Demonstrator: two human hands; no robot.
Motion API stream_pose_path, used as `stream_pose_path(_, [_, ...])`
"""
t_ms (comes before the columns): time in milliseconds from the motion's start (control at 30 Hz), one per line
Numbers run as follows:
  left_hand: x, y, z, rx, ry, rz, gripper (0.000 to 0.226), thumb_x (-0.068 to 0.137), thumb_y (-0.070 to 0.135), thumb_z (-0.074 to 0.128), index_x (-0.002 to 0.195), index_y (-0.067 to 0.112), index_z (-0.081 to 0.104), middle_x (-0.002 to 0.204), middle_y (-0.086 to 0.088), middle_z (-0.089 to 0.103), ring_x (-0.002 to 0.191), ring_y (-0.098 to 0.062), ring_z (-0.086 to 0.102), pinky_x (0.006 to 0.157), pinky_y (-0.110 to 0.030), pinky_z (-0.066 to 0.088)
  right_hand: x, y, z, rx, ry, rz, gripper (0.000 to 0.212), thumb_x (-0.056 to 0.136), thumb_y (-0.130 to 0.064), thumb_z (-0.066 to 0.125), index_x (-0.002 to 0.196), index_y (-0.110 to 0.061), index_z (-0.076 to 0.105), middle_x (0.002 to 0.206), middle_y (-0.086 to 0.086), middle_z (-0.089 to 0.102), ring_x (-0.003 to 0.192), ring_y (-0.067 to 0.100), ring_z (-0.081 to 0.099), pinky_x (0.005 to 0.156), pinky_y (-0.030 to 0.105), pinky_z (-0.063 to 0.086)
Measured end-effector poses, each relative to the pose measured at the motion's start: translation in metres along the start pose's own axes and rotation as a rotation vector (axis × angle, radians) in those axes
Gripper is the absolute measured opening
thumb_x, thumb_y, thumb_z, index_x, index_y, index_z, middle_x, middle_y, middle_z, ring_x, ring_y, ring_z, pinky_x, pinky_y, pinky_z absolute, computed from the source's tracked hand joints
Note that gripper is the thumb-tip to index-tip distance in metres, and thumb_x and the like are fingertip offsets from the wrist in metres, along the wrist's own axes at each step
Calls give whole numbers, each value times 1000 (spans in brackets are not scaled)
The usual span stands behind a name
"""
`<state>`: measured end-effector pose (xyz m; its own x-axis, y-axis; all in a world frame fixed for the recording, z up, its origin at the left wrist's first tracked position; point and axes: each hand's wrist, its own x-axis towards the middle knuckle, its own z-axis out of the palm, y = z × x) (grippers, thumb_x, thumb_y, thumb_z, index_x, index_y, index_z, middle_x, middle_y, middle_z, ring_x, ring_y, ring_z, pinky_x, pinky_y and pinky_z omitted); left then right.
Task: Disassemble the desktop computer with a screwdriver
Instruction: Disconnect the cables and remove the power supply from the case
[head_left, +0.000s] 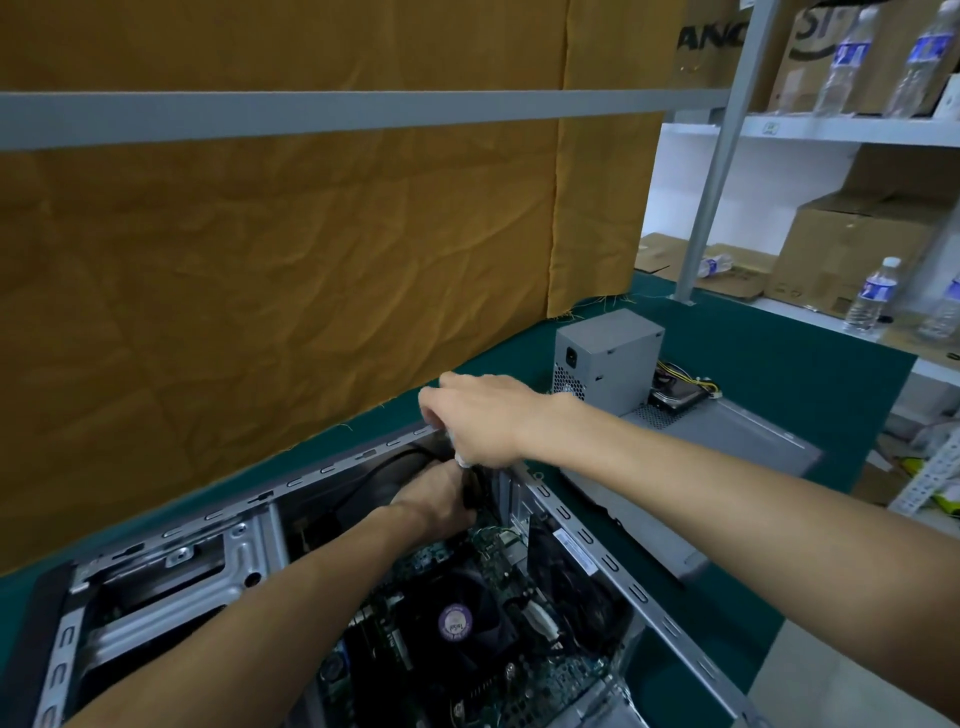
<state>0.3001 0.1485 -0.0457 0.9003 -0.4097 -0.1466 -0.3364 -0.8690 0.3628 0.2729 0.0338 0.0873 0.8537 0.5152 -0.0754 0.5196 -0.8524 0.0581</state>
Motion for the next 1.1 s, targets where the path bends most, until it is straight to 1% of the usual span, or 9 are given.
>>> stream_pose_path(167, [3,-2,3,-18,19,-15,35,87,19,70,118,23,53,115,-6,60,107,-27,60,81,-29,44,-3,-3,-1,-125,63,45,39,95,-42,63,117,-12,50,106,11,59,87,33,61,64,38,42])
stream_pose_path(233, [4,-4,4,-14,28,3,36,87,19,70,116,25,50,116,-9,61,107,-29,59,77,-28,40,-1,-7,3,-86,138,38,27,98,-29,61,115,-10,51,102,11,61,93,36,63,65,39,40])
stream_pose_path(367, [3,-6,7,0,46,24,38,90,18,66,127,18,55,118,-10,63,110,-31,60,78,-30,42,-2,-5,-6,91,-98,19,38,85,-12,68,118,-14,49,107,5,52,100,29,56,71,39,48])
stream_pose_path(500, [3,-4,6,-12,57,18,41,89,16,65,129,16,56,122,-9,63,114,-30,59,86,-31,45,-3,-10,-7,-256,2,123,41,97,-56,52,102,-15,50,90,3,53,79,29,55,63,36,37])
stream_pose_path(633, [3,-5,5,-3,49,26,33,89,17,65,121,15,59,112,-10,66,106,-31,62,76,-31,43,-1,-4,-11,1,-130,74,19,90,-19,68,106,-16,58,109,5,57,85,26,56,67,36,44])
stream_pose_path(800, [4,-5,7,-7,48,10,39,90,18,64,128,15,57,117,-10,65,109,-29,61,83,-33,47,-8,-11,-4,-206,-16,116,54,97,-52,57,128,-10,44,115,13,56,98,36,63,68,40,41])
stream_pose_path(900, [5,-6,7,-5,62,20,41,89,19,67,128,18,55,118,-9,65,110,-30,60,83,-33,46,-6,-8,1,-101,55,65,29,98,-27,59,119,-10,50,112,12,61,99,36,63,67,38,39])
stream_pose_path(967, [4,-7,7,-12,58,24,43,89,19,67,130,18,56,121,-9,64,110,-31,59,87,-36,50,-9,-6,-3,13,-28,31,36,89,-16,67,120,-13,49,109,9,52,95,33,61,67,39,40])
stream_pose_path(1100, [5,-7,6,-12,41,35,43,88,17,66,129,14,58,121,-12,64,112,-32,59,90,-37,50,-10,-12,1,-297,82,78,51,98,-46,58,128,-9,42,110,12,60,94,34,65,65,37,38])
